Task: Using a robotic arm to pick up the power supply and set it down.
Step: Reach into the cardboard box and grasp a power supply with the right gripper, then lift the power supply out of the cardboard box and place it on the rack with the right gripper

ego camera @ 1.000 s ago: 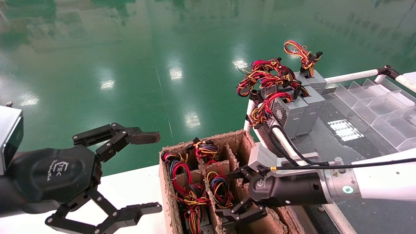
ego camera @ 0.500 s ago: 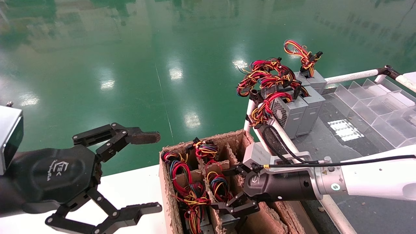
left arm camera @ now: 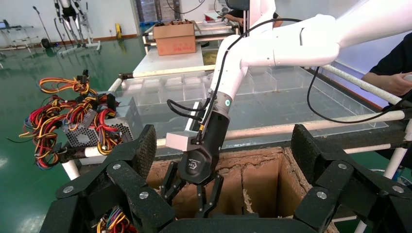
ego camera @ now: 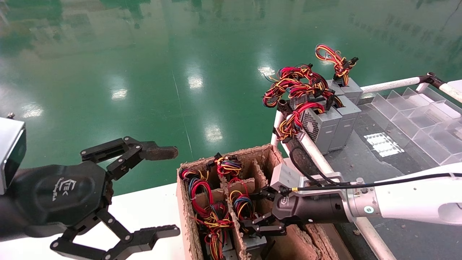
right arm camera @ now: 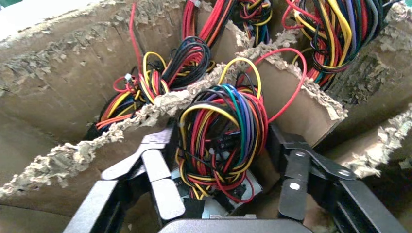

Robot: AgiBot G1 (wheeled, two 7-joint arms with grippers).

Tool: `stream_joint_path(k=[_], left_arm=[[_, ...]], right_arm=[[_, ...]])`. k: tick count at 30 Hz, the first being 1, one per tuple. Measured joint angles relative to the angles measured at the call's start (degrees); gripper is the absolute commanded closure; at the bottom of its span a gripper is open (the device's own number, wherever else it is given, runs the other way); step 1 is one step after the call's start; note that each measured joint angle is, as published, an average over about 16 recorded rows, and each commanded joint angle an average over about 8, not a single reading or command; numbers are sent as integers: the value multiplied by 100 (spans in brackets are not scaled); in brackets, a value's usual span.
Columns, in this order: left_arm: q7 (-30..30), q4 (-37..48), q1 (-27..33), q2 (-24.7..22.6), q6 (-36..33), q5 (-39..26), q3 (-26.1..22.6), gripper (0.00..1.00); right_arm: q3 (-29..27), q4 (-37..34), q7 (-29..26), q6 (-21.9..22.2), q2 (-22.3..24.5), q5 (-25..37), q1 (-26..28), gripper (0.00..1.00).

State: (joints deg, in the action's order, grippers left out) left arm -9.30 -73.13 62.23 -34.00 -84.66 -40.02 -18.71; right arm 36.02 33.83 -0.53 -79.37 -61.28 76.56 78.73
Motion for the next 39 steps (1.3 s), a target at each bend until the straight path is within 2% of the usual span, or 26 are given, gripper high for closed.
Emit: stream_joint_path(k=[24, 32, 39], left_arm=[[2, 0, 1, 1, 2, 3, -4, 0], [2, 0, 1, 2, 2, 3, -5, 0], [3, 0, 1, 2, 3, 4, -6, 0]], right_arm=[[-174, -880, 633, -361, -107, -328, 99, 100], [-442, -737, 737, -594, 111, -751, 55, 100], [-777, -237, 603, -779, 482, -1269, 42, 100]])
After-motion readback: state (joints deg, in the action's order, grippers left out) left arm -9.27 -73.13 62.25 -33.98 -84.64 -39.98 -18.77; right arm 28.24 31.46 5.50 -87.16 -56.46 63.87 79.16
